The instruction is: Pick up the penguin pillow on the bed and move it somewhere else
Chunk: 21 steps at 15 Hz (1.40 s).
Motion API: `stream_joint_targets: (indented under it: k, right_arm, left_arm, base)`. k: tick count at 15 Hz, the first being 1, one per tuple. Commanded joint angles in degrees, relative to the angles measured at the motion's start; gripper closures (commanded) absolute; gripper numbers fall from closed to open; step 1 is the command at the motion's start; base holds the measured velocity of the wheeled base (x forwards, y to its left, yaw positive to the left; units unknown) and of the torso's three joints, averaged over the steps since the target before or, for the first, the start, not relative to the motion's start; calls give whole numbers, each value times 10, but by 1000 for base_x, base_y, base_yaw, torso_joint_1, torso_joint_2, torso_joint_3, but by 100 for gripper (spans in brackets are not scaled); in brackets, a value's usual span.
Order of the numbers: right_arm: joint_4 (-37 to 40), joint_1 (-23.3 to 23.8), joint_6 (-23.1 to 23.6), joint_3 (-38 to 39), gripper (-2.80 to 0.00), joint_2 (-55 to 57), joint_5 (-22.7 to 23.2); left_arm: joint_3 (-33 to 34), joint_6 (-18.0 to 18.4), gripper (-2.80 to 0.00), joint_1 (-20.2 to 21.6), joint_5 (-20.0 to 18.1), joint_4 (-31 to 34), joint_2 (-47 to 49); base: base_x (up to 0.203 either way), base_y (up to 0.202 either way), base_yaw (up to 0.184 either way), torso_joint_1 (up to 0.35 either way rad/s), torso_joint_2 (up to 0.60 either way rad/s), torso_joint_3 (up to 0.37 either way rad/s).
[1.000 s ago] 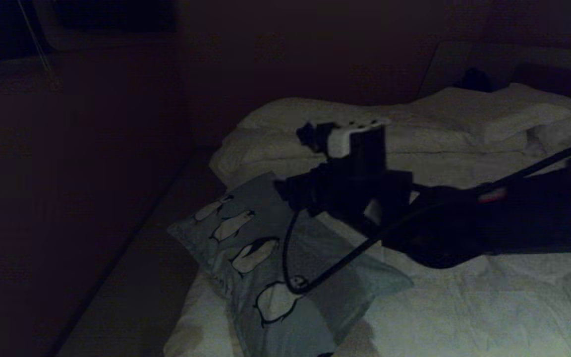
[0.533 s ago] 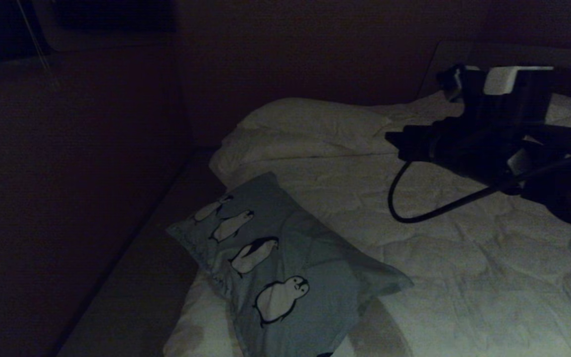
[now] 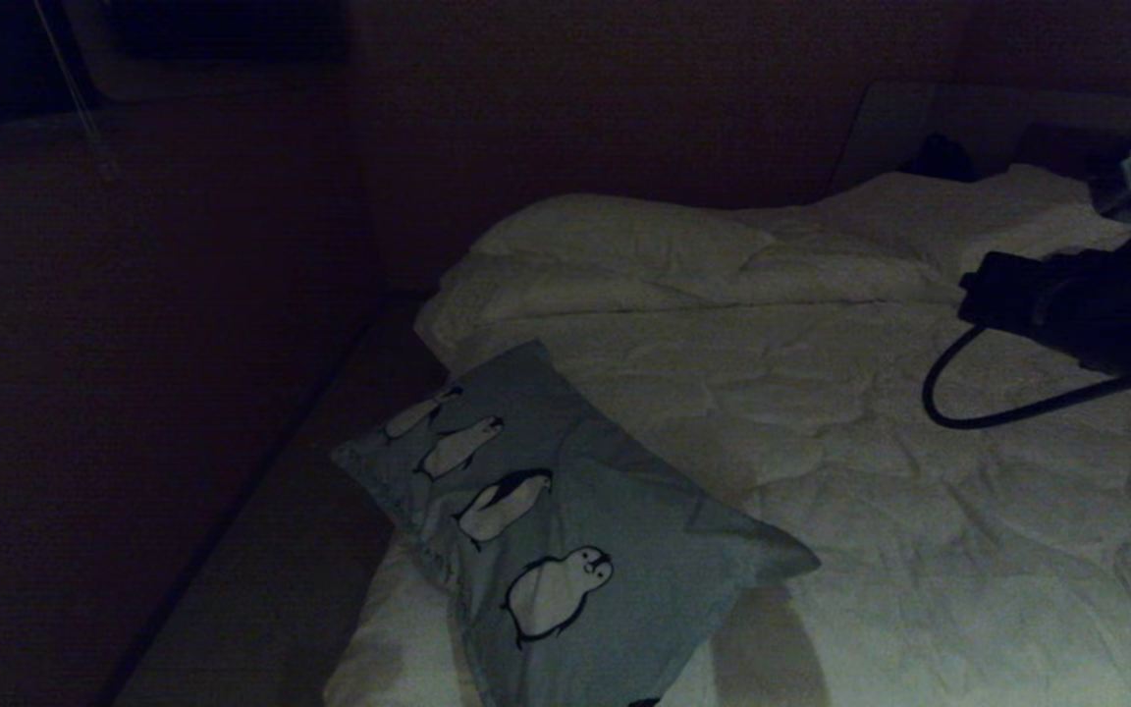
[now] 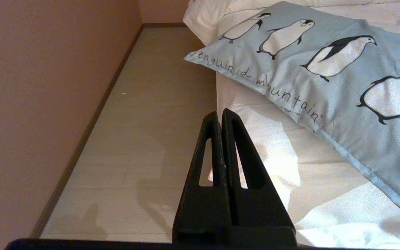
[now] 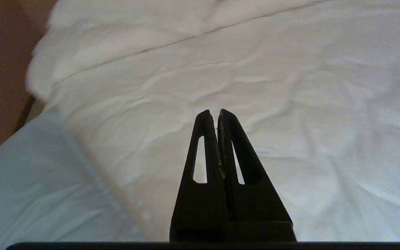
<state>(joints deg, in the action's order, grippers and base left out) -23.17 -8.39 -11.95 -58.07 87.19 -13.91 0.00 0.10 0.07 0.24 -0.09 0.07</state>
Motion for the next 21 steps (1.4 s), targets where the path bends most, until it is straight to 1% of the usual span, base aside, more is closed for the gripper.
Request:
stream_joint_targets:
  k: [1,5,7,10,12,13,14,17,18,21]
  right_arm:
    - [-1,31,-11,29,0,-57,-5]
    - [-1,112,-8,88,0,-181,-29]
    - [0,148,-5,125,0,-253,-33]
    - [2,168,18,169,0,-364,-33]
    - [16,171,32,192,0,-443,-22]
    - [37,171,36,202,0,-484,-6]
    - [70,171,39,211,0,-525,14]
    - [205,166,41,218,0,-617,86]
    - [231,159,40,222,0,-635,102]
    - [273,102,35,226,0,-674,99]
  left_arm:
    - [0,0,0,0,0,0,0]
    - [0,0,0,0,1,0,0]
    - [0,0,0,0,0,0,0]
    - [0,0,0,0,0,-1,0]
    - [0,0,0,0,0,0,0]
    - [0,0,0,0,1,0,0]
    - [0,0,0,0,0,0,0]
    - [0,0,0,0,0,0,0]
    - [0,0,0,0,0,0,0]
    - [0,0,0,0,0,0,0]
  base:
    - [0,0,0,0,0,0]
    - [0,0,0,0,0,0]
    - [0,0,0,0,0,0]
    - [0,0,0,0,0,0]
    - [0,0,0,0,0,0]
    - [0,0,0,0,0,0]
    - [0,0,0,0,0,0]
    - [0,0,0,0,0,0]
    - [0,0,0,0,0,0]
    - [0,0,0,0,0,0]
